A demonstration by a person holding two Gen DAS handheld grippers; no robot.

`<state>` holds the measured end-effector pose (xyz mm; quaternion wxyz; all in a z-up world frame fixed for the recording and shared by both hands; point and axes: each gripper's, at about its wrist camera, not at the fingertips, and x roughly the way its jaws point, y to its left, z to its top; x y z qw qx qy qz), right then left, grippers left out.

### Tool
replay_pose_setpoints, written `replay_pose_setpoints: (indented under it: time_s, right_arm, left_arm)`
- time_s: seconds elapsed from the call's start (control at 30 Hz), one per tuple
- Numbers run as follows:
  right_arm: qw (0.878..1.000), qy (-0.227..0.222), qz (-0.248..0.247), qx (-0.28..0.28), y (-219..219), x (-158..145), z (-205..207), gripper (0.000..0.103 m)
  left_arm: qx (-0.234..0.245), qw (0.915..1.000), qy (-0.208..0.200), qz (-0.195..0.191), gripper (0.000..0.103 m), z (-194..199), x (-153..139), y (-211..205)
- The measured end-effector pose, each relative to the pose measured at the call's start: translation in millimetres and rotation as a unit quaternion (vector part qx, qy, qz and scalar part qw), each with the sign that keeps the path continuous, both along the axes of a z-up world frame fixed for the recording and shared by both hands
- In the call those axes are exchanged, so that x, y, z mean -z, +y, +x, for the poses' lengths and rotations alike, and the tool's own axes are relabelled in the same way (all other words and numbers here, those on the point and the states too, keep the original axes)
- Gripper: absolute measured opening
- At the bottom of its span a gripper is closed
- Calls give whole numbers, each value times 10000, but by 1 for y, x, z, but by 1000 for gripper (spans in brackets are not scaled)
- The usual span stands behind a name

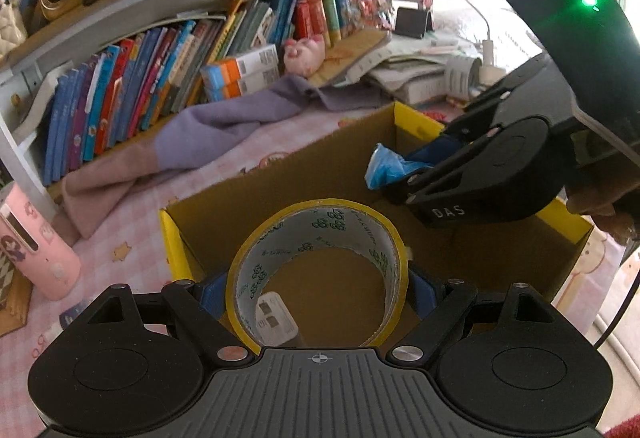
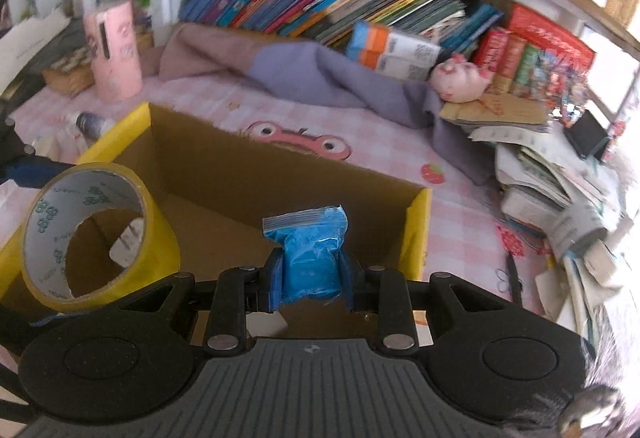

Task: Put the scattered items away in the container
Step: 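Open the right tool to drop the blue item into the box, then open the left tool to drop the yellow tape roll into the box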

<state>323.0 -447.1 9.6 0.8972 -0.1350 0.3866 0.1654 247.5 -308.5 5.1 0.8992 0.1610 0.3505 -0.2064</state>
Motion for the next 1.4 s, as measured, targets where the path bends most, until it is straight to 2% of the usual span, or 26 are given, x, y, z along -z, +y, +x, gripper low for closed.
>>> replay_pose_setpoints:
  time_s: [0.23, 0.5, 0.73, 0.87, 0.93, 1.23, 1.4]
  right_arm:
    - [9988, 354, -165, -286, 6, 17, 9, 27]
    - [9978, 466, -193, -428, 11, 23, 7, 27]
    - [9967, 592, -202, -517, 12, 27, 5, 27]
    - [9968, 564, -206, -532, 12, 26, 4, 27]
    - [9973, 498, -173, -518, 11, 24, 2, 35]
    - [9987, 138, 61, -483, 6, 7, -14, 43]
    - [9991, -93, 276, -322, 1, -5, -25, 46]
  left_arm:
    - [2, 9998, 164, 79, 87, 2, 8, -5]
    - [-43, 9996, 251, 78, 88, 2, 15, -7]
    - [-192, 9993, 314, -74, 88, 2, 19, -2]
    - [-287, 9991, 294, -91, 88, 1, 16, 1]
    - [-393, 9988, 256, -138, 88, -1, 14, 4]
    - [-570, 9977, 103, -353, 89, -14, -1, 7]
    - [-610, 9966, -297, -474, 95, -27, -16, 8]
